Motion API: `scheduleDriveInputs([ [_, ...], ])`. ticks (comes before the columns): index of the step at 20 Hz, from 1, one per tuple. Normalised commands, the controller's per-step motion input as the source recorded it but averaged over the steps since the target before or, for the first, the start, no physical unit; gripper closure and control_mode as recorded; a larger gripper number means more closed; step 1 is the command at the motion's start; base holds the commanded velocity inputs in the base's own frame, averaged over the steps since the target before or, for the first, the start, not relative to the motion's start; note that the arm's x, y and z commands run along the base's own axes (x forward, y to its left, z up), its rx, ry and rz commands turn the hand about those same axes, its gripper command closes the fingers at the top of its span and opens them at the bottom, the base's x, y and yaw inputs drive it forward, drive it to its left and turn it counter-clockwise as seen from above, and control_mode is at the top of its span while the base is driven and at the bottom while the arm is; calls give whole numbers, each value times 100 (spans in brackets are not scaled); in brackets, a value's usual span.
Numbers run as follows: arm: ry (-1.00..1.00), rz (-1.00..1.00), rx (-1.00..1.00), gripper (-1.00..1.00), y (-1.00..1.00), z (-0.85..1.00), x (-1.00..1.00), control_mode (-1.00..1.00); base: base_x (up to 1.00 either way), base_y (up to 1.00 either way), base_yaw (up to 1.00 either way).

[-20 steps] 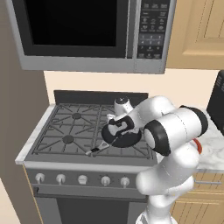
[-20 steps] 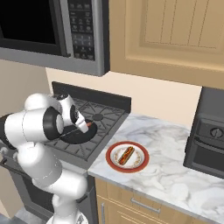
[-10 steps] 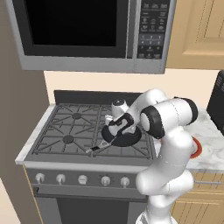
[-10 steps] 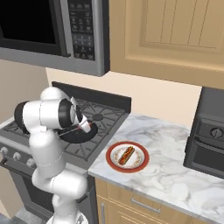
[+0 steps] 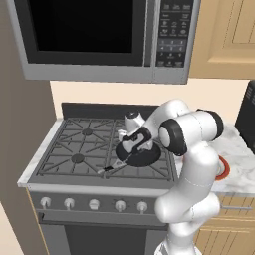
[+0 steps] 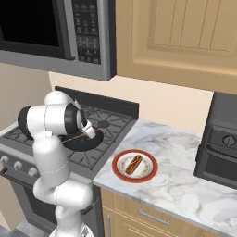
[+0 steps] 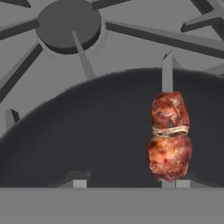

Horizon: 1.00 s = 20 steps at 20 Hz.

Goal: Place the cold items (broccoli and cucumber) from the fridge in one tupperware on the dining counter. Place the warm items (kebab skewer and hot dog) in the stove area in another tupperware.

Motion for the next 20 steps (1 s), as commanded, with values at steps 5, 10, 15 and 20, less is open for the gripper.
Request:
scheduleDriveInputs([
  [5, 0, 0, 6, 100, -1, 0, 0, -100, 0, 0, 0],
  [10, 0, 0, 2, 100, 0, 1, -11, -100, 0, 0, 0],
  [15, 0, -1, 0, 100, -1, 30, -15, -100, 0, 0, 0],
  [20, 0, -14, 5, 100, -5, 80, -14, -100, 0, 0, 0],
])
